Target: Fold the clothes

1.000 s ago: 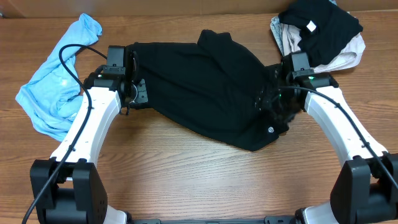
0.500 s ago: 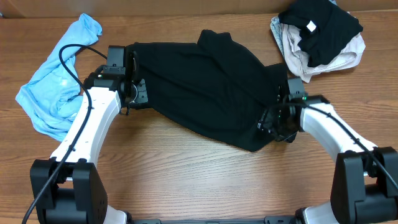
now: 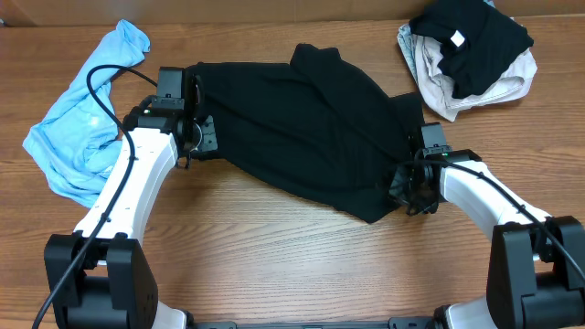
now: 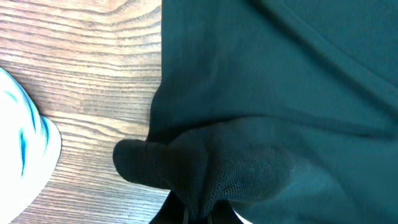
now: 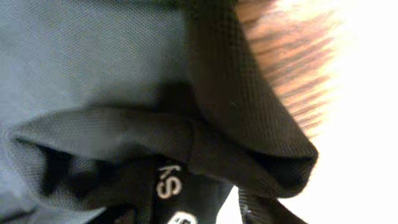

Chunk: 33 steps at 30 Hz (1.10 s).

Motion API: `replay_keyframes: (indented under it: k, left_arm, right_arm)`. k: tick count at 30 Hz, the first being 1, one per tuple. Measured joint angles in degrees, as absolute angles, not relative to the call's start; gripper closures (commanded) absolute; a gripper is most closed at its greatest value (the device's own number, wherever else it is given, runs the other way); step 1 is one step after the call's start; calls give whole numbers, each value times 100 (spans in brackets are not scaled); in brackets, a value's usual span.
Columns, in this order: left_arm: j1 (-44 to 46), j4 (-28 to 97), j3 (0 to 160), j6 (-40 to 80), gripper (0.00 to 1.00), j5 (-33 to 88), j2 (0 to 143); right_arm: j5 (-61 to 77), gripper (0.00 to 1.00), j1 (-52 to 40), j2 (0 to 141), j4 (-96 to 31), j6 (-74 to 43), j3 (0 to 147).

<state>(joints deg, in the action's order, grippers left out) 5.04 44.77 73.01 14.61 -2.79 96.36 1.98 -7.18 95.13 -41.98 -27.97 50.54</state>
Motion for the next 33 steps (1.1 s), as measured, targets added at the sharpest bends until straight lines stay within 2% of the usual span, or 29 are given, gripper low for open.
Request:
replay_keyframes:
  k: [3,7,8,9,10,11,18,20,21,22,25,26,33]
  left_arm:
    - [504,4447,7301,1461,96,-279,9636]
    - [504,4407,7301,1461,96,-279,9636]
    - [504,4405,7301,1461,96,-279,9636]
    - [504,4405,7301,1461,96,-279,9636]
    - [504,4405,7301,1461,96,-279,9636]
    - [504,4405,7301,1461,96,-279,9636]
    - [504,4595,7303,1461,96,-279,9636]
    - [504,4810,7356,1461,96,-279,9636]
    - [504,4976,7430,1461,96,-279,9640]
    - [504,5144,7529,1461,96,-279,9647]
    - [504,5513,7977,1461,96,-279,9655]
    - [504,5627,8180,1461,96,-281,9655]
    - [504,5953,8803,1459,96,-281,9655]
  right_arm:
    - [19,35,-716,9513,-4171,-2816,5054]
    - [-84,37,-716,9513,-4003,-2803,5054]
    - [-82,43,-716,9513,-3981,-2803,5054]
    - [-64,61,-716,9513,-3970,-2788,5054]
    - [-34,87,-716,9513,-3966,-2781,5054]
    - [-14,96,-716,9513,-3968,-2810,5054]
    - [47,96,-711,9445,-4473,-3350,5065]
    - [56,93,-674,9314,-4965,-3444,5098]
    - [60,84,-644,9253,-5190,-3463,5137]
    - [64,65,-587,9148,-5435,-3498,5214]
    - [62,41,-384,8801,-5959,-3446,5577]
    - [64,37,-296,8654,-6114,-3437,5767]
    - [222,39,-128,8160,-6569,-3146,6329]
